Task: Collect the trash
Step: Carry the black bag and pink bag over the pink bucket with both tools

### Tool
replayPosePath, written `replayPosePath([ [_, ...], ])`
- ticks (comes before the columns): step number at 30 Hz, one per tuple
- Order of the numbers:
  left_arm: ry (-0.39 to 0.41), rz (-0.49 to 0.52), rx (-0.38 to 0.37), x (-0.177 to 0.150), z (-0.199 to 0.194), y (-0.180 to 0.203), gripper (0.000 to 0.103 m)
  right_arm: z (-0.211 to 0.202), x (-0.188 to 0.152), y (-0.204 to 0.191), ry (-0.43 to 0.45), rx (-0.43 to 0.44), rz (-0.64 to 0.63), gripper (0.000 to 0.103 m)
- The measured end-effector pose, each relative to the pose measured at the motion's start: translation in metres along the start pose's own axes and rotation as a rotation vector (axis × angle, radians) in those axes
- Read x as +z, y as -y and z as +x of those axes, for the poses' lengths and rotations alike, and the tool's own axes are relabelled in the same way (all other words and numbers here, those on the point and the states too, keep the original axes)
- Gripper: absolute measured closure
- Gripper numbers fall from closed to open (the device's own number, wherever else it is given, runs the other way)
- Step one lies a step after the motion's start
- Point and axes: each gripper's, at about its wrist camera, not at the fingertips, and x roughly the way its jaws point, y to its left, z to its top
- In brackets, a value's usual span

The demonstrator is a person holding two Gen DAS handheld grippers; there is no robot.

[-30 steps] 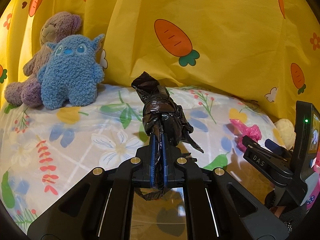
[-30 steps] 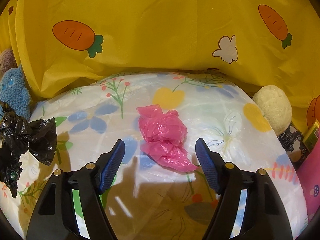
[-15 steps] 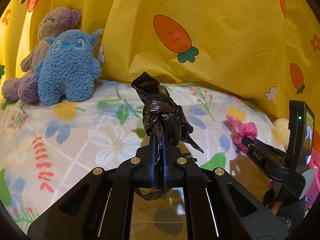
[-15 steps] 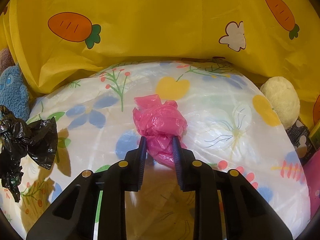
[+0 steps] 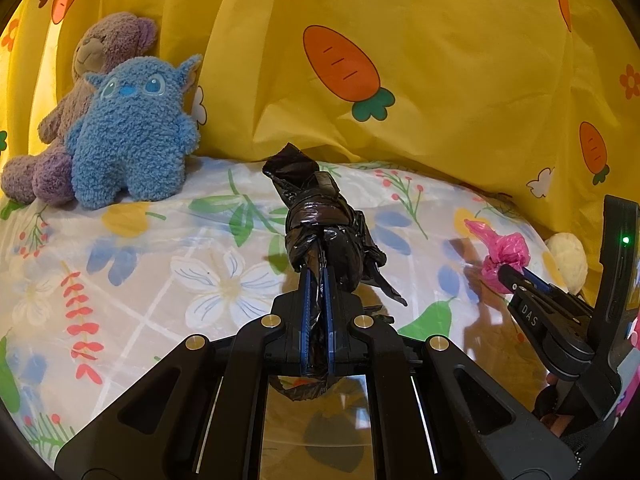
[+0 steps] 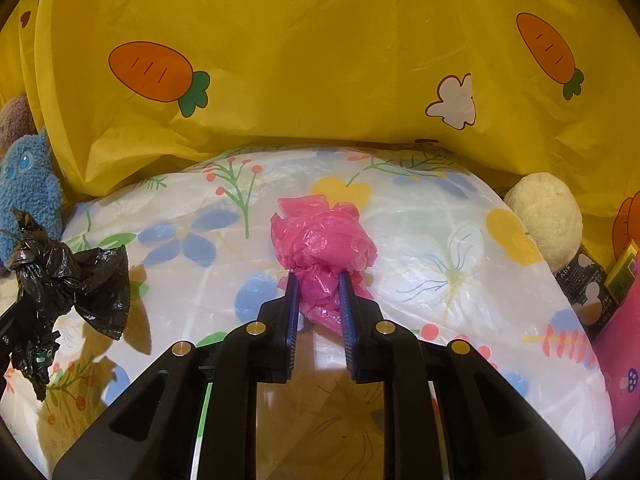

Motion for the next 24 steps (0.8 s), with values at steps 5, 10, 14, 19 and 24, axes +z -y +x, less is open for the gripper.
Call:
replayPosePath([
  [5,0.002,0.012,-0.005,-0.002,0.001,0.003,0.097,-0.022,-0.004,0.003,0.040,0.013,0.000,0.083],
  [10,0.006,0.020,-0.020,-0.002,0.000,0.007,0.097,-0.057,-0.010,0.012,0.089,0.033,0.017,0.083],
  [14,0.022,0.039,-0.028,-0.002,-0.005,0.012,0.097,-0.085,-0.018,0.023,0.114,0.046,0.039,0.083],
  [19,0.029,0.062,-0.069,-0.003,-0.013,0.025,0.097,-0.118,-0.031,0.040,0.138,0.050,0.064,0.083],
  [24,0.039,0.096,-0.090,-0.008,-0.023,0.042,0.097,-0.147,-0.042,0.055,0.174,0.032,0.065,0.083],
])
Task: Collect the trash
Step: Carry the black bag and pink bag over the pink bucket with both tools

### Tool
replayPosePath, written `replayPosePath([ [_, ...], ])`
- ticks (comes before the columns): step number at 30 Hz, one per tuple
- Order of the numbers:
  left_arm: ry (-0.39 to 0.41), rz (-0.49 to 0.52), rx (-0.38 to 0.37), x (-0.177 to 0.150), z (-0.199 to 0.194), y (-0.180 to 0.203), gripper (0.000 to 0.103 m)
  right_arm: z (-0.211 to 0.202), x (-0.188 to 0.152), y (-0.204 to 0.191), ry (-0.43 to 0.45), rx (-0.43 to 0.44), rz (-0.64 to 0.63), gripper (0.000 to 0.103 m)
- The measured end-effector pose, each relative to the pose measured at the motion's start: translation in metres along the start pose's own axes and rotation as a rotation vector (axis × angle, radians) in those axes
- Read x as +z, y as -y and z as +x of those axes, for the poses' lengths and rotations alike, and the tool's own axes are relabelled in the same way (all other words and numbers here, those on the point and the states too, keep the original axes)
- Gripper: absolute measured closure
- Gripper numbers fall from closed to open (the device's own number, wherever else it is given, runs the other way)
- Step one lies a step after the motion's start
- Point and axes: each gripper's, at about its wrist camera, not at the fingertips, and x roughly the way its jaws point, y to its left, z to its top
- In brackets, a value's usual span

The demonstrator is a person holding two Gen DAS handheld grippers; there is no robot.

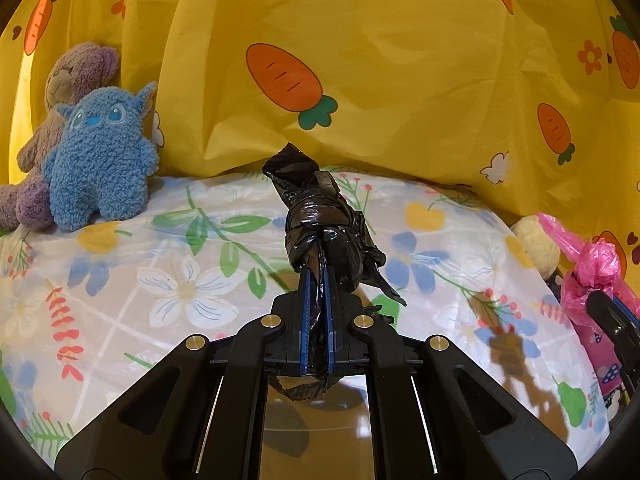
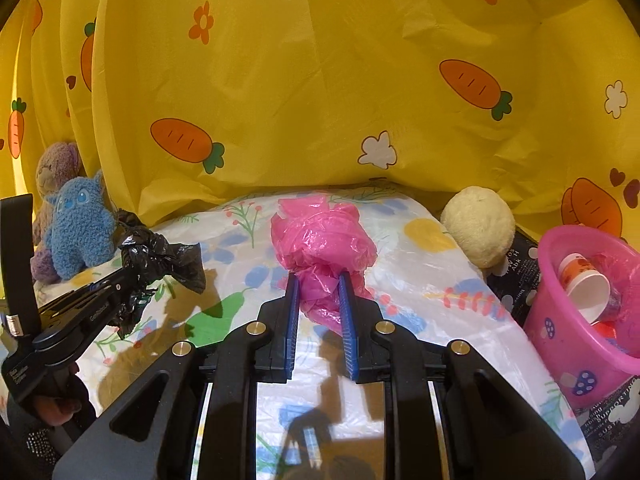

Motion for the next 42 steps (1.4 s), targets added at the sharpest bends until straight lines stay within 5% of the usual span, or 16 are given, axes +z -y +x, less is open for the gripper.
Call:
replayPosePath([
  [14,0.028,0.119,-0.173,-0.007,-0.045,0.080,0.097,-0.057,-0.010,0.057,0.067,-0.077,0.040,0.083],
  [25,0.040,0.236,-0.410,-0.006,-0.072,0.176,0.097,-0.075,-0.015,0.120,0.084,-0.212,0.105,0.083],
  [42,0.043,0.366,-0.627,-0.009,-0.065,0.285,0.097,-0.095,-0.011,0.207,0.108,-0.390,0.205,0.083],
])
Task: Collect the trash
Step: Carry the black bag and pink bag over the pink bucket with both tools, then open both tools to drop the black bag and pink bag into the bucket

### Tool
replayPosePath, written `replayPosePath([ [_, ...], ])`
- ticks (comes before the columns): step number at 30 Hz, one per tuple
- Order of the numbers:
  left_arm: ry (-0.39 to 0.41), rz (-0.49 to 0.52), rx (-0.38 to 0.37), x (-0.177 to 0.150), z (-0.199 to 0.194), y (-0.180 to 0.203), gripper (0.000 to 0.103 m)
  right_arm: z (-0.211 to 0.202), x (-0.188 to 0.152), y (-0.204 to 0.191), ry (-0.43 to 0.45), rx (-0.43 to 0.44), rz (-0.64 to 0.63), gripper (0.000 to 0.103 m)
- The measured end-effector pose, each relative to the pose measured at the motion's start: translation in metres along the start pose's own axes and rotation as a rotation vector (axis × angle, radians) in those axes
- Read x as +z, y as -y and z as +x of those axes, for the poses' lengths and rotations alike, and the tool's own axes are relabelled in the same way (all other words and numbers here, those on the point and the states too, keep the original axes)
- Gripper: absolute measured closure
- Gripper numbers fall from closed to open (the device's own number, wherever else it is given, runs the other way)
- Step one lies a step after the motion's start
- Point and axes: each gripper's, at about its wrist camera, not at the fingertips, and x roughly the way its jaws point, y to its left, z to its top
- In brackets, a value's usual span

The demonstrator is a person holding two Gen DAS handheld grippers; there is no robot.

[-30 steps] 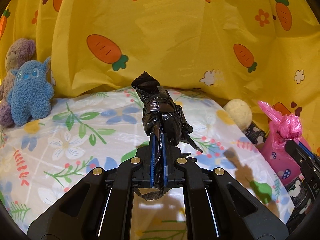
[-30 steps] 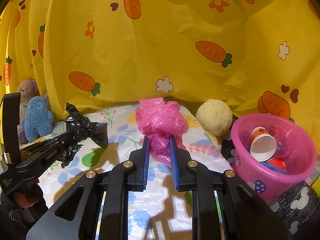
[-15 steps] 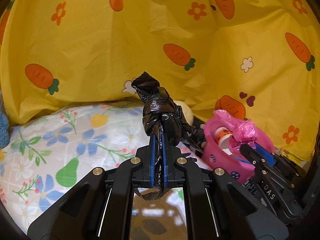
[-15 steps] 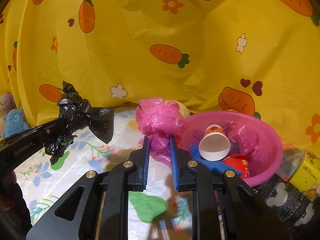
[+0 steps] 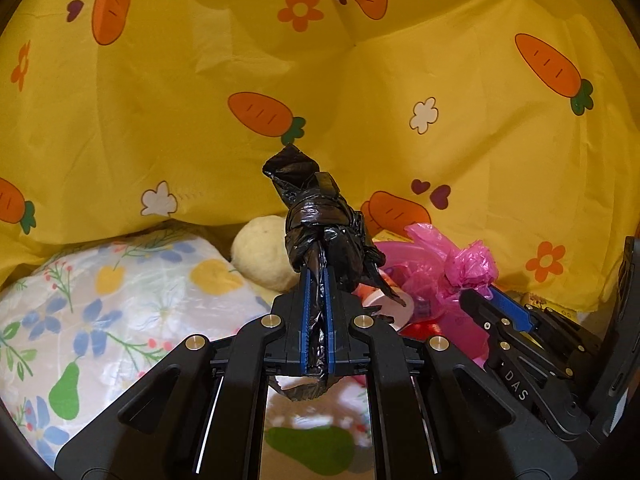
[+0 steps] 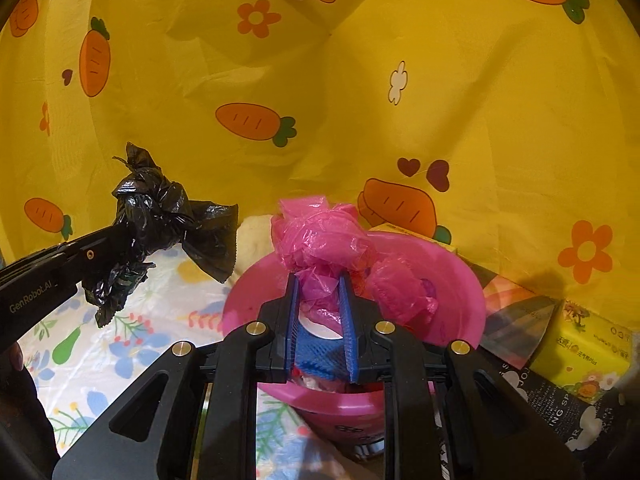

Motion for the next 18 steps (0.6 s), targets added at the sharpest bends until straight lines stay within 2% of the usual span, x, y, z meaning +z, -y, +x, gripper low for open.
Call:
replayPosePath([
  [4,-0.035,0.000,-0.072,-0.003,0.021,0.010,0.097,0.007,-0.002,0.012,-0.012,-0.012,0.013,0.083],
  [13,-0.100,0.003,-0.134,-0.017,0.057,0.025,0.097,0.020,-0.010,0.024,-0.035,-0.011,0.014,0.082],
  [18,-0.110,0.007,-0.159,-0.021,0.065,0.027,0.097,0.025,-0.013,0.027,-0.038,-0.007,0.017,0.082],
])
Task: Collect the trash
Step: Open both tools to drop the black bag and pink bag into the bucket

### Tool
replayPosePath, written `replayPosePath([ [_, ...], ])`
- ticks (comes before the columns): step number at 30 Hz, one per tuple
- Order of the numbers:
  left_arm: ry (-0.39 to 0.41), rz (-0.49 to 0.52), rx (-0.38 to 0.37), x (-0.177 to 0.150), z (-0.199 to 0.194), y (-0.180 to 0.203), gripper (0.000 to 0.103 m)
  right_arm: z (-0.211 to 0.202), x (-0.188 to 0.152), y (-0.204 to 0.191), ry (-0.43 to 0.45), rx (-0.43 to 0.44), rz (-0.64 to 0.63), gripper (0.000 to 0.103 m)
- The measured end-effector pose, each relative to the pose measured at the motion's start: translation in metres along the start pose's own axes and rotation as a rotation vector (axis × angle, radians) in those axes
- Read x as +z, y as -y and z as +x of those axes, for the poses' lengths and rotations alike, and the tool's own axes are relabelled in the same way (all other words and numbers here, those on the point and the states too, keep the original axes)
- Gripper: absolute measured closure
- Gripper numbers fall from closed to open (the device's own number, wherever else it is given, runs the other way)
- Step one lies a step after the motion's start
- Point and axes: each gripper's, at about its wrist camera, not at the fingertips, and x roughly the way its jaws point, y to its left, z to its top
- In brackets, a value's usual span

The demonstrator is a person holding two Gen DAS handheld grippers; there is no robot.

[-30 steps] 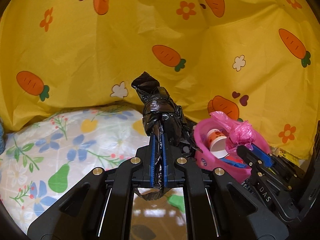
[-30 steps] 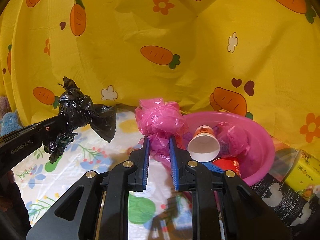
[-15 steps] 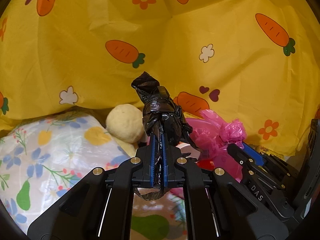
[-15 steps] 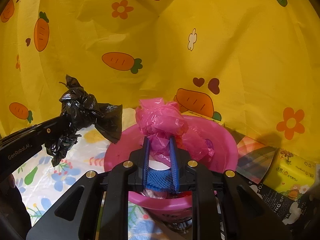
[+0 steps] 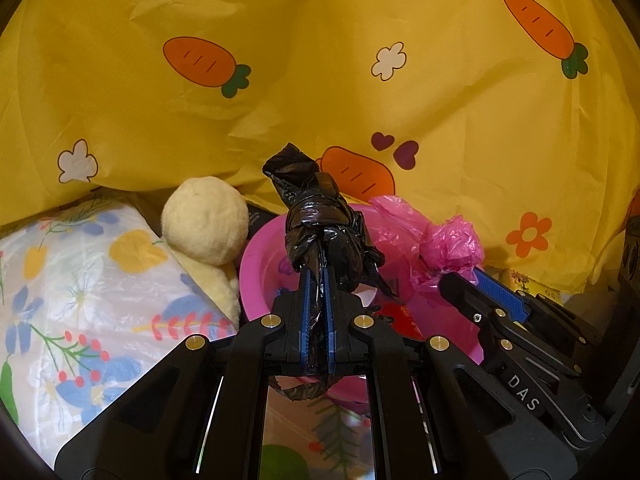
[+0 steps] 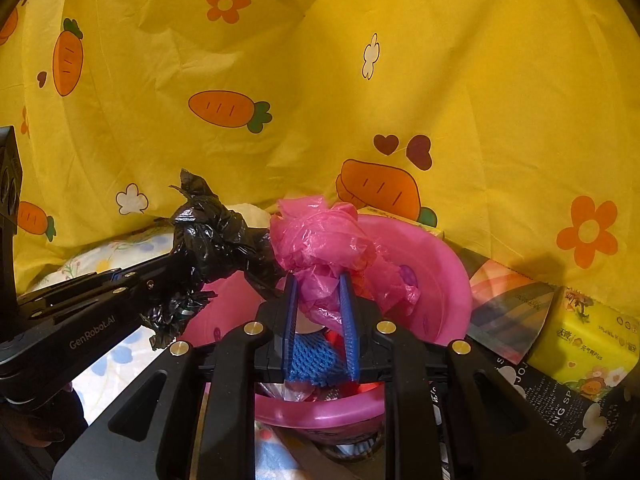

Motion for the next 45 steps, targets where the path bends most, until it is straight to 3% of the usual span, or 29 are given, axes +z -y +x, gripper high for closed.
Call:
replayPosePath([
  [15,-0.017,-0.027,-0.037,-0.002,0.007,-0.004,0.096,0.002,0.000,0.000,0.007,0.009,0.007,0.082],
  [23,-0.025,-0.051,-0.059,-0.003,0.010,-0.007,0.091,0.004,0.001,-0.001,0.005,0.015,0.011,0.077],
  [26,-0.018,-0.062,-0.065,-0.004,0.009,-0.009,0.077,0.004,0.003,-0.002,0.008,0.020,0.016,0.070],
  [28,-0.014,-0.078,-0.064,-0.005,0.008,-0.012,0.050,0.004,0.003,-0.002,0.013,0.022,0.021,0.062],
  [31,-0.005,-0.102,-0.061,-0.006,0.005,-0.019,0.035,0.005,0.002,-0.002,0.014,0.023,0.026,0.058],
  [37,0.028,-0.137,0.004,-0.010,-0.006,-0.036,0.016,0.000,-0.003,-0.001,0.033,-0.009,0.047,0.032],
  [41,0.043,-0.176,0.031,-0.013,-0.014,-0.049,0.012,-0.003,-0.005,-0.001,0.046,-0.034,0.050,0.019],
  [45,0.067,-0.246,0.107,-0.017,-0.024,-0.071,0.012,-0.007,-0.007,0.001,0.053,-0.041,0.056,0.018],
])
